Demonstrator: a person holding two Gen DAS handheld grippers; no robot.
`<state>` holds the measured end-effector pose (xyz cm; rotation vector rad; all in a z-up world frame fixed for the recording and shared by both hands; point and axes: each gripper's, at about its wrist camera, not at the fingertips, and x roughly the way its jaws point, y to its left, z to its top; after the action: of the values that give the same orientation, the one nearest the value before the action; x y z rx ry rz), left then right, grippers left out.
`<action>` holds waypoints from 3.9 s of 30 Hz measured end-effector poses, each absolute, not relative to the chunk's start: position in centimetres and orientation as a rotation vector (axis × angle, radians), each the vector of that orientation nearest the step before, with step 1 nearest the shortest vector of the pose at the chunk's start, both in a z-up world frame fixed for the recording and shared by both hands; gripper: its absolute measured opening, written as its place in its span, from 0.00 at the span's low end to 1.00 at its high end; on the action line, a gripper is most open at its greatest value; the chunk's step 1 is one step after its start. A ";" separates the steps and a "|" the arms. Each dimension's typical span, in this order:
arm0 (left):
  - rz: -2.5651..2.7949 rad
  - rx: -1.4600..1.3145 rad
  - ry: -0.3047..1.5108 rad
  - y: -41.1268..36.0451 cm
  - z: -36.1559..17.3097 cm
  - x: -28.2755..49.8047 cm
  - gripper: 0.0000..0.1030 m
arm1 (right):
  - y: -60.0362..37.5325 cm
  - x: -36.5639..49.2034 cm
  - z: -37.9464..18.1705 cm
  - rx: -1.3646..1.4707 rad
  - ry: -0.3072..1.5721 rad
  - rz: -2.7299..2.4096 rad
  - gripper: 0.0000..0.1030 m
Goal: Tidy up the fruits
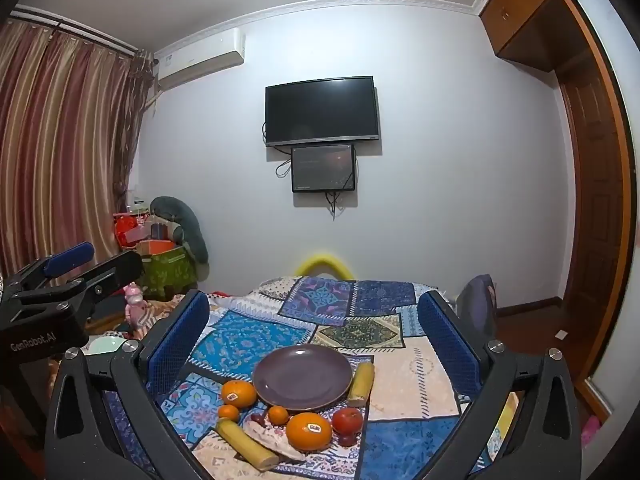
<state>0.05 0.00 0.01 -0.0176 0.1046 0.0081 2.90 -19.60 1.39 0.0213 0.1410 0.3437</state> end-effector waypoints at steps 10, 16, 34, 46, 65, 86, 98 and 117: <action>0.005 -0.020 0.099 0.0 -0.2 0.3 1.00 | -19.5 2.9 1.6 0.014 0.139 0.345 1.00; 0.006 -0.026 0.089 0.3 0.0 0.1 1.00 | -19.4 2.9 1.8 0.015 0.138 0.343 1.00; 0.010 -0.013 0.068 -0.6 -0.3 -0.7 1.00 | -19.9 2.3 1.5 0.028 0.123 0.335 1.00; 0.012 0.005 0.062 -1.0 -0.6 -0.4 1.00 | -20.0 2.1 1.6 0.029 0.118 0.330 1.00; 0.011 0.005 0.051 -1.0 -0.6 -0.7 1.00 | -20.5 2.1 1.9 0.033 0.115 0.322 1.00; 0.010 -0.010 0.059 -0.2 -0.8 -0.6 1.00 | -20.3 2.1 1.8 0.034 0.114 0.321 1.00; 0.038 0.027 0.098 0.2 -2.0 1.1 1.00 | -19.9 2.6 1.1 0.012 0.124 0.311 1.00; -0.003 -0.004 0.514 4.5 -12.9 12.9 1.00 | -19.0 13.4 -10.2 -0.047 0.579 0.379 1.00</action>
<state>12.88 4.51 -12.91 -0.0040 0.5142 -0.0034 13.39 -19.01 -10.15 -0.0471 0.5791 0.3792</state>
